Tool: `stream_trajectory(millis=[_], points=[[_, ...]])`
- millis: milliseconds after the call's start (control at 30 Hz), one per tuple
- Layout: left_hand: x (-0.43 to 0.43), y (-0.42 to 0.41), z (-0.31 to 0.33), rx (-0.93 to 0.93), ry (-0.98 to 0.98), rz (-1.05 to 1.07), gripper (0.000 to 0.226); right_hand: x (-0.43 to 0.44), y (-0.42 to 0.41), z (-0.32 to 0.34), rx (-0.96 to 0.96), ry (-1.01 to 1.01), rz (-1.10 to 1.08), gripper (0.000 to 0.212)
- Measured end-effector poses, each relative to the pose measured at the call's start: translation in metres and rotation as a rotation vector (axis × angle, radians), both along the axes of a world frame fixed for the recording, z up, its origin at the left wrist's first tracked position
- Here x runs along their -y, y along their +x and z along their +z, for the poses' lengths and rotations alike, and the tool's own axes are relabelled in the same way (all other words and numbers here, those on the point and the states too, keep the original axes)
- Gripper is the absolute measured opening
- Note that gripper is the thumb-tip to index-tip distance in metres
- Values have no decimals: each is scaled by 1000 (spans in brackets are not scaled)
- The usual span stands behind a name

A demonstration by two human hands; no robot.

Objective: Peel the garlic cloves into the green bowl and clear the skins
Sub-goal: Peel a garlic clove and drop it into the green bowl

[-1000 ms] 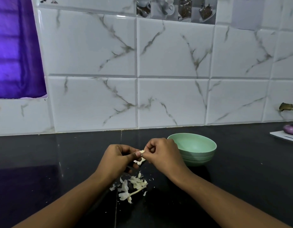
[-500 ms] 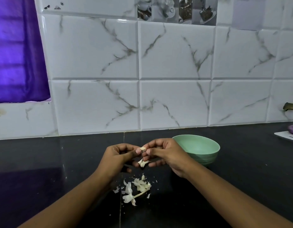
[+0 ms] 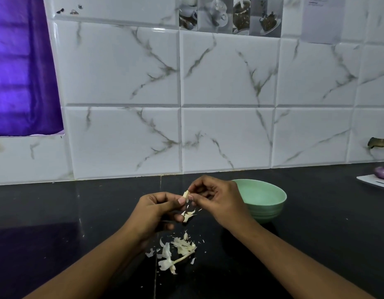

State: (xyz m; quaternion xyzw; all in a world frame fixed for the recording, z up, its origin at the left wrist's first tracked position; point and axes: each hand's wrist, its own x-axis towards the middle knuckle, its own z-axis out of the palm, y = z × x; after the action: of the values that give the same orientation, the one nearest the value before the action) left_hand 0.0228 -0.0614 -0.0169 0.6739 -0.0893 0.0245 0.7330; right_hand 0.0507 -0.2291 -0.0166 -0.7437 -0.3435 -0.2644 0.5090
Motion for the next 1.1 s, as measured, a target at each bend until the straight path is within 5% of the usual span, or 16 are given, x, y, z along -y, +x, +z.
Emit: stream_trajectory(millis=[200,567,867,1100], points=[[-2,-2,1,24,49,-18,20,5,1,4,18,-60,13,25],[-2,-3,1,86,158,21,8,9,4,6,80,-361,-42,5],[3,-2,2,-131,-69,-49,9,2,4,-1,130,-416,-113,18],[-1,2,4,-196,-160,-48,8,-1,1,-1,56,-386,-3,8]])
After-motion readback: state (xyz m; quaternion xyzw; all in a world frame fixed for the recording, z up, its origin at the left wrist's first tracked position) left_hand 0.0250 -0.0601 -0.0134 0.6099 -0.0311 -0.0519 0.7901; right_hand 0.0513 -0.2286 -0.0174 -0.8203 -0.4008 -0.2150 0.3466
